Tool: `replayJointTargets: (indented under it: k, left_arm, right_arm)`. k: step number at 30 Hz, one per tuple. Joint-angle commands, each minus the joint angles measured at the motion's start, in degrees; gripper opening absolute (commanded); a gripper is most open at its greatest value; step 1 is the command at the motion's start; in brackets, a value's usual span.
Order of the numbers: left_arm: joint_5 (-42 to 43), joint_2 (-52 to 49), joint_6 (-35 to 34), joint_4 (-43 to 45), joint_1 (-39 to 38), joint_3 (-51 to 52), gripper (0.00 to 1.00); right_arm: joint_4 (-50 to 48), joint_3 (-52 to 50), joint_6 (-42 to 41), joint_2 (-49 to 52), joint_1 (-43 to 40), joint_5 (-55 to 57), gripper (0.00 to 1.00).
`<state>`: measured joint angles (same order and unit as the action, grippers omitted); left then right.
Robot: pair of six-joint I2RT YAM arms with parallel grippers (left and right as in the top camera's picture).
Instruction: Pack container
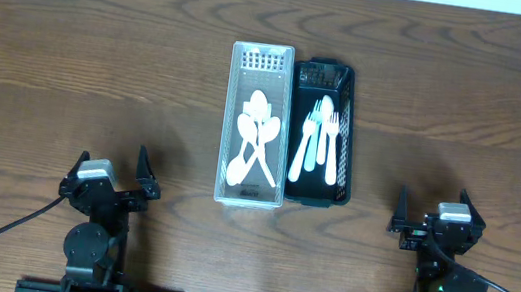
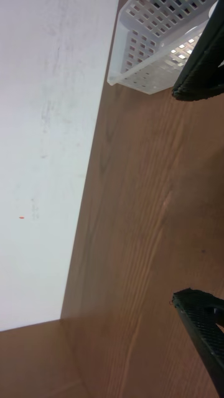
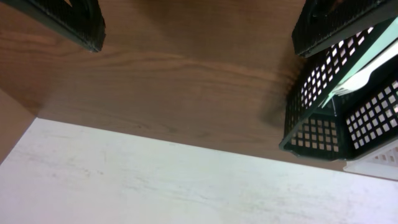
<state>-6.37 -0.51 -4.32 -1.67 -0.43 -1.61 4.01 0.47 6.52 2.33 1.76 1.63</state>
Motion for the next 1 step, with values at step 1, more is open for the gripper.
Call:
replayJointTargets:
  k: [1]
  left_arm:
    - [-0.1,0.3,-0.3,-1.9,-0.1,1.4,0.98]
  right_arm:
    - [0.2,-0.2,0.2,-0.5,0.5,0.1,0.99]
